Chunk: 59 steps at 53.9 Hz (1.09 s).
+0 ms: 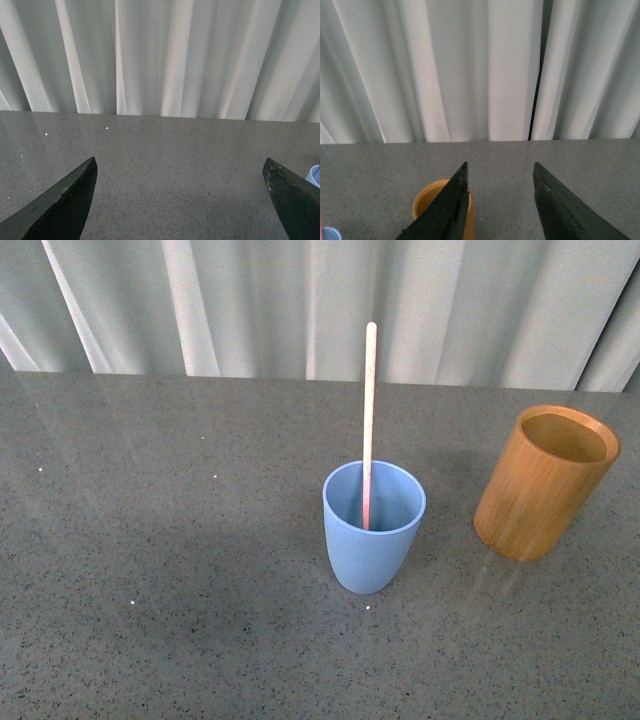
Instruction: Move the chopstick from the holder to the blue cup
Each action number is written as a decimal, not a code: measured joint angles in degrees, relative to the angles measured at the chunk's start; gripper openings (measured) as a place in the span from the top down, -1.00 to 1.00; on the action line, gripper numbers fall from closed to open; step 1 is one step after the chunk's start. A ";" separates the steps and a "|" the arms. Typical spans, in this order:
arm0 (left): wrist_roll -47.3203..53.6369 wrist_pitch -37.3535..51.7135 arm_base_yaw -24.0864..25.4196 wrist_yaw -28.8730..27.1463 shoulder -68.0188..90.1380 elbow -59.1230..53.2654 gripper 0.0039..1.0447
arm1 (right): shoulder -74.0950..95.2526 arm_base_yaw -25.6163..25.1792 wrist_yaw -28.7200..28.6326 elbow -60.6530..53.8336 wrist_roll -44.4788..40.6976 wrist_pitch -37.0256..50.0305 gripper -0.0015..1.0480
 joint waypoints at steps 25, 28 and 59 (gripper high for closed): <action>0.00 0.00 0.00 0.04 0.00 0.00 -0.87 | -14.51 -4.24 -4.48 -7.48 -0.35 -7.02 0.98; 0.00 0.00 0.00 0.04 0.00 0.00 -0.87 | -16.28 -4.24 -4.55 -7.98 -0.37 -8.28 0.98; 0.00 0.00 0.00 0.04 -0.02 0.00 -0.87 | -31.63 -4.24 -4.50 -10.51 -0.35 -19.71 0.98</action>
